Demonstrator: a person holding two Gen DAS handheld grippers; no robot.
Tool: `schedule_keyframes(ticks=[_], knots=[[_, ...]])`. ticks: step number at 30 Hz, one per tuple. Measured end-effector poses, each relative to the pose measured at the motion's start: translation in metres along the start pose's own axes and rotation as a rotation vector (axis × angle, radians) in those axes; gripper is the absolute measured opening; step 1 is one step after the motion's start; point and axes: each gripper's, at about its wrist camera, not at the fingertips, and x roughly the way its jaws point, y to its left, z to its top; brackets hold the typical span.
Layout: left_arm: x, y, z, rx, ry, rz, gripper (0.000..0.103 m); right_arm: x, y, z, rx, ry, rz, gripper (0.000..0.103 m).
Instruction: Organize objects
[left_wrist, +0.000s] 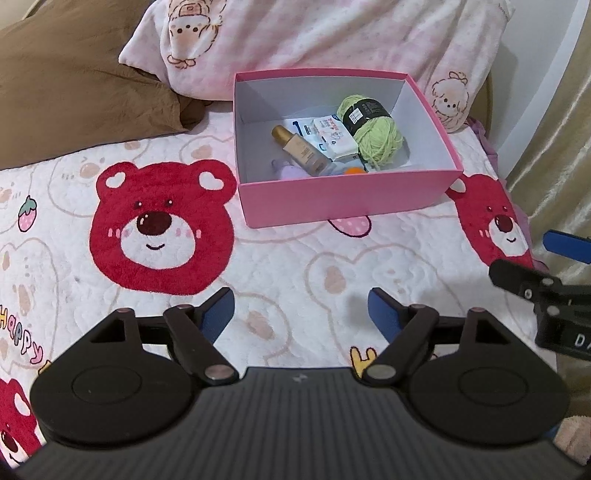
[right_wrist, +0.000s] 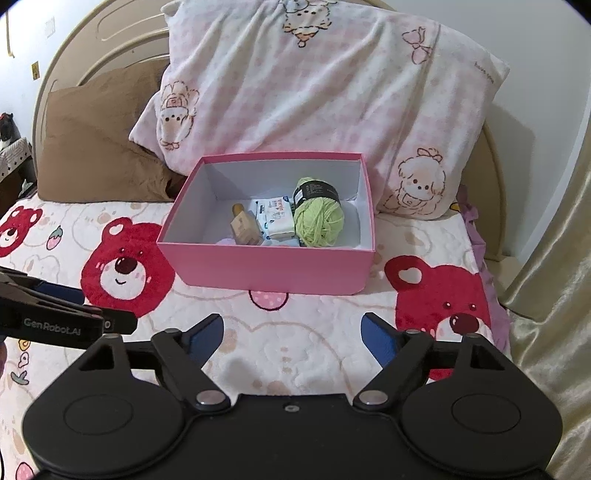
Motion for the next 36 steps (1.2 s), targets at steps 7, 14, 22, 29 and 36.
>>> schedule_keyframes(ticks=[7,14,22,29,36], knots=[[0.0028,0.0001,-0.0007,-0.009,-0.008,-0.003,0.097,0.0065,-0.0023,0.0005,0.038,0.034,-0.018,0.099],[0.0048,0.0007,-0.0026,-0.038,0.009,0.005,0.101,0.0057,-0.0029,0.0011,0.041,0.04,-0.019,0.099],[0.0052,0.0016,-0.0028,-0.036,0.018,0.037,0.101,0.0076,0.0008,0.0004,0.035,0.068,-0.05,0.099],[0.0064,0.0041,-0.0042,-0.045,0.038,0.054,0.101,0.0102,0.0023,-0.0006,0.042,0.094,-0.08,0.099],[0.009,0.0048,-0.0034,-0.037,0.054,0.039,0.101,0.0107,0.0056,0.0,0.038,0.11,-0.084,0.099]])
